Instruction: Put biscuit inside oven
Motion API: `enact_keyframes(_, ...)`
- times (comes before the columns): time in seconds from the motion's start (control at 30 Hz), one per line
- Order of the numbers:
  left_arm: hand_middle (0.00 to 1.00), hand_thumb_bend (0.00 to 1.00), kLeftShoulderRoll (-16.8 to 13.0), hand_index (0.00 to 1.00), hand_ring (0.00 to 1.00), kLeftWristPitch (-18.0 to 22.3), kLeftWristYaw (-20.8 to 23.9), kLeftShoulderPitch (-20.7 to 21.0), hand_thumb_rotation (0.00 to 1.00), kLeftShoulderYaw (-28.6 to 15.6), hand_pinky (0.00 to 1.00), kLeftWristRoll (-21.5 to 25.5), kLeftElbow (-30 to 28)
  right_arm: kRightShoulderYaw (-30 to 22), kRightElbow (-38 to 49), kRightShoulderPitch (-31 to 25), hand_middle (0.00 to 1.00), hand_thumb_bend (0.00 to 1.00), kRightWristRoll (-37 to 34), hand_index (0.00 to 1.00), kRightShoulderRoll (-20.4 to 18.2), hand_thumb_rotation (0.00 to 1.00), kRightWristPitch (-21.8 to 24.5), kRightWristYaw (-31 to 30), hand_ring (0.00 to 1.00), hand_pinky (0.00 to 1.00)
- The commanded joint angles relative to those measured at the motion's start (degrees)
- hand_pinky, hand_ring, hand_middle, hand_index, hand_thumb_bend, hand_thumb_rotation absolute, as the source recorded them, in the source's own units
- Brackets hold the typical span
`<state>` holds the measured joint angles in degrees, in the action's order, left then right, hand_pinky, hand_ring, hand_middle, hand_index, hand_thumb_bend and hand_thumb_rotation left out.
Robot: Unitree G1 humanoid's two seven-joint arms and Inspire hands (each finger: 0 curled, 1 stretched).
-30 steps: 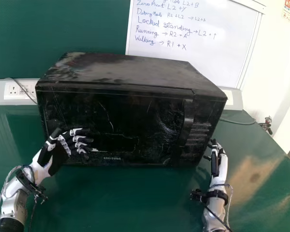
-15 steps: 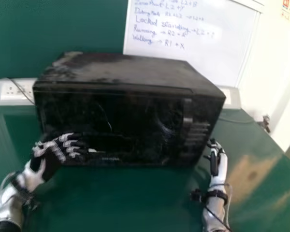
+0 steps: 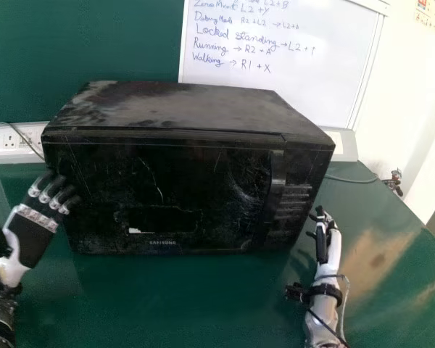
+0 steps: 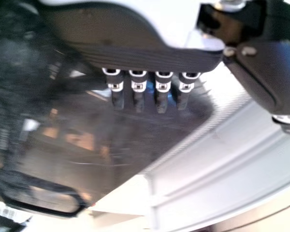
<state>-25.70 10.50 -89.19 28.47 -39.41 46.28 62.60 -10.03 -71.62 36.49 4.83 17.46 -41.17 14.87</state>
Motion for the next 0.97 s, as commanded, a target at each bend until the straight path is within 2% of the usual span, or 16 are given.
enact_keyframes(0.0,0.32,0.66,0.8,0.57,0.16,-2.4,0.1,-2.4,0.09,-1.4,0.06,0.4,4.1,0.3,-1.3,-2.3,0.75,0.77,0.4,0.83,-0.9,1.0,-0.1,0.6,0.73,0.64)
enact_keyframes(0.13,0.36,0.73,0.3,0.61,0.18,-2.8,2.1,-2.0,0.13,-2.4,0.06,0.0,5.7,0.8,-1.2,-2.3,0.76,0.74,0.8,0.83,-0.6,1.0,0.0,0.7,0.74,0.62)
enact_keyframes(0.3,0.4,0.75,1.0,0.62,0.21,-3.8,6.1,-1.9,0.17,-3.8,0.07,0.2,6.3,1.4,-1.1,-2.5,0.76,0.74,1.3,0.83,-0.5,1.0,-0.2,1.6,0.73,0.61)
enact_keyframes(0.43,0.43,0.81,1.6,0.65,0.23,-3.5,12.0,-1.8,0.17,-4.7,0.08,0.1,6.1,1.5,-1.0,-2.4,0.76,0.75,1.2,0.83,-0.5,1.0,-0.2,1.6,0.73,0.61)
enact_keyframes(0.53,0.44,0.8,2.3,0.68,0.25,-2.6,15.4,-2.0,0.19,-5.4,0.09,0.2,5.5,1.2,-0.9,-2.4,0.76,0.76,0.7,0.83,-0.7,1.0,-0.4,0.9,0.73,0.62)
enact_keyframes(0.67,0.44,0.76,2.9,0.74,0.26,-1.9,19.9,-2.3,0.24,-5.3,0.12,-0.3,4.6,1.2,-0.7,-2.5,0.77,0.75,0.8,0.83,-0.7,1.0,-0.4,1.0,0.74,0.62)
enact_keyframes(0.93,0.46,0.6,3.0,0.82,0.3,-4.3,23.7,-3.1,0.25,-4.9,0.17,-0.3,2.8,1.7,-0.3,-2.9,0.76,0.76,1.5,0.84,-0.5,1.0,-0.7,1.9,0.73,0.61)
